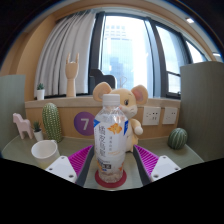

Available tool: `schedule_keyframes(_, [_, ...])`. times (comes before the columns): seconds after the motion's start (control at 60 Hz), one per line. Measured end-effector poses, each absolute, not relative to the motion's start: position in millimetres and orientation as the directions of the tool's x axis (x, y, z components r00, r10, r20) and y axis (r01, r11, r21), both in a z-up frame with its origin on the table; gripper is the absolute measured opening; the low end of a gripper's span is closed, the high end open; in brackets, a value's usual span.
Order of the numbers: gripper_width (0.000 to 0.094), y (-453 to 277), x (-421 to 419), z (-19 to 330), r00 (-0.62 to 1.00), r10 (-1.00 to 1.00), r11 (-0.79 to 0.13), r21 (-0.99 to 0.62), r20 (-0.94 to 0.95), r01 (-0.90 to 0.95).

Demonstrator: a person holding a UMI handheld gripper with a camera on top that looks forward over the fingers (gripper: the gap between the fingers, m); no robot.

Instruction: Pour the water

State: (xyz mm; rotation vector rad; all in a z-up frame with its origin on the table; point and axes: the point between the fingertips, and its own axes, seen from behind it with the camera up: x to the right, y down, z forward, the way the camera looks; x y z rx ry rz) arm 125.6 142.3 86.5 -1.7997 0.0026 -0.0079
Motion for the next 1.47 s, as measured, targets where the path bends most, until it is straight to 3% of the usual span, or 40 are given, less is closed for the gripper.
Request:
schedule_keyframes(0.133, [0.0834, 96.0, 116.6, 80.8, 1.000, -0.005, -0.248, -0.968, -0.029, -0.029])
schedule_keyframes(0.55, [0.0841, -81.5, 38.1, 54.3, 0.996, 0.029, -0.360, -0.930, -0.084, -0.068])
schedule_keyframes(0.933, [0.0851, -166.5, 8.4, 106.5, 0.995, 0.082, -0.315, -0.949, -0.052, -0.023])
schedule_keyframes(1.467, [0.0850, -204.8, 19.3, 157.7, 0.997, 0.054, -0.218, -0.975, -0.060, -0.047])
